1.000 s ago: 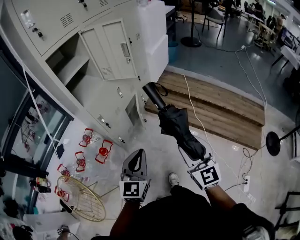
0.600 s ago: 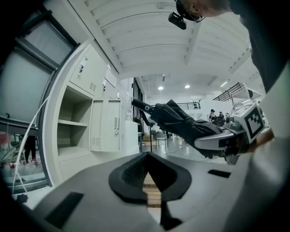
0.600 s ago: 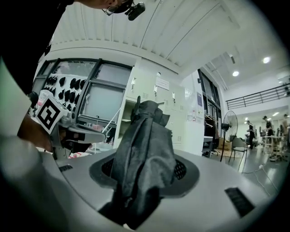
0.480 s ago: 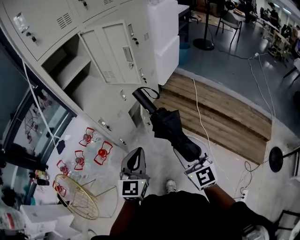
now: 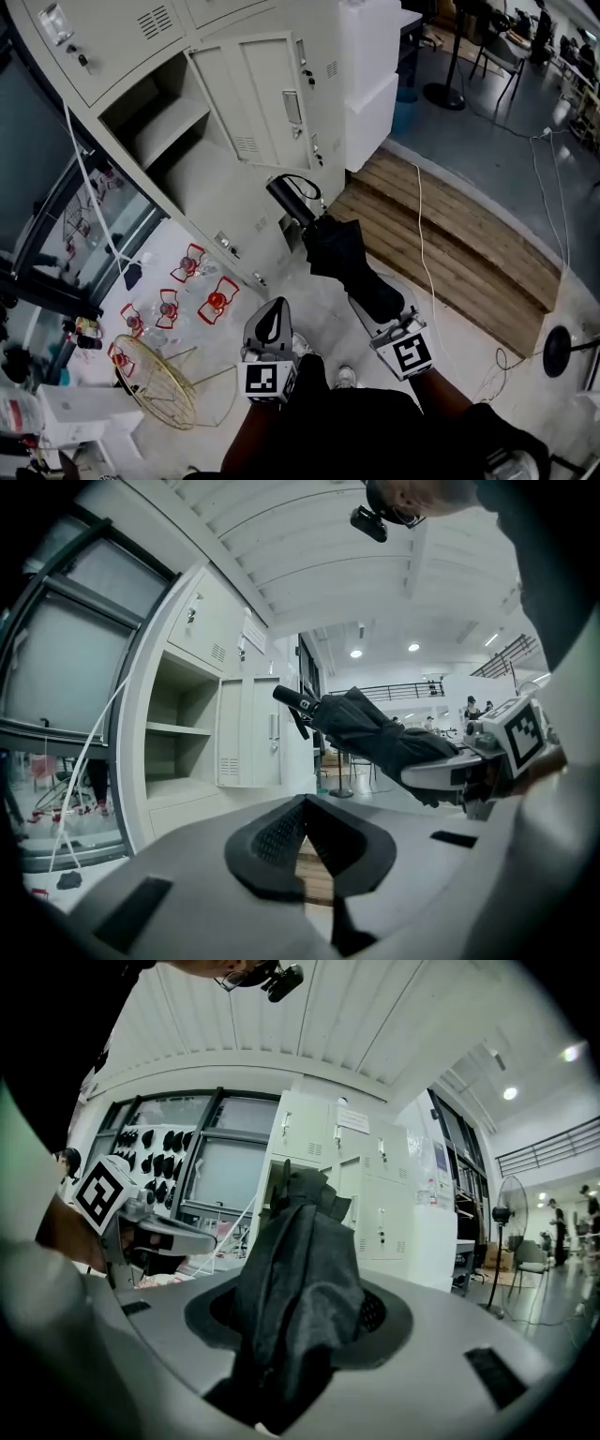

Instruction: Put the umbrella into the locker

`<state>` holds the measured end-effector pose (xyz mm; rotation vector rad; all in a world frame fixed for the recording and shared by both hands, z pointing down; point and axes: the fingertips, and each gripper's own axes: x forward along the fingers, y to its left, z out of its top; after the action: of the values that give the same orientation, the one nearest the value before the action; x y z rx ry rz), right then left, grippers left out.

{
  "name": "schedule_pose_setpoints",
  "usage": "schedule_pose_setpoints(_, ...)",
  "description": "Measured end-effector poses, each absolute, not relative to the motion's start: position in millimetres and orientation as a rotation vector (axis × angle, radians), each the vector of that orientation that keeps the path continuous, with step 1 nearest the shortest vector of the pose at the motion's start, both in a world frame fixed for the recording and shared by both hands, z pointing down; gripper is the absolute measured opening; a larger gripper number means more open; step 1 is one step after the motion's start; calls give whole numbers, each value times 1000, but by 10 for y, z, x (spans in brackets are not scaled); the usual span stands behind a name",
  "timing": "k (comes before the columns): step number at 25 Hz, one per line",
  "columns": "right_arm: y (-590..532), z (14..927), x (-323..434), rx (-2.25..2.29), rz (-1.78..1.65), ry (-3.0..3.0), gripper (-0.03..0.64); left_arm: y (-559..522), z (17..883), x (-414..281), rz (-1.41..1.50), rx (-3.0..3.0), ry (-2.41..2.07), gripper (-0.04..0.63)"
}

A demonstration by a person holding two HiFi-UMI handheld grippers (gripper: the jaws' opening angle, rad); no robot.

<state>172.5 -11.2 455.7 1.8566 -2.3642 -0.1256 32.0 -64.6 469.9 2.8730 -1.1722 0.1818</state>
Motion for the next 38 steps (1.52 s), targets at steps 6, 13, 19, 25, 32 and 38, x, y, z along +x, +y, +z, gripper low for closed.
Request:
schedule_pose_setpoints(6, -749, 4619, 1596, 1805, -117, -2413, 213, -1200, 4733, 191, 178, 2837, -1254, -3)
schedule_pose_setpoints(13, -1466, 4594, 1341, 1707, -125, -2470, 213, -1845, 4665, -83, 189, 2810, -1336, -3)
schedule_pose_setpoints(19, -2131, 4533, 1094, 1671, -98, -2478, 213, -2398, 4582, -435, 171, 2754, -1427, -3)
schedule_pose_setpoints(25, -2731, 4462, 886, 1655, -88, -2485, 213, -2871, 4510, -754, 148, 2734, -1497, -3)
schedule_pose_setpoints(32, -3333, 4263, 660, 1646, -133, -2489, 213, -3302, 4395, -1054, 122, 2740, -1552, -3)
schedule_pose_setpoints(38, -3754, 4110, 564, 1618, -117, -2481, 213, -3447, 4333, -1146, 89, 2718, -1592, -3)
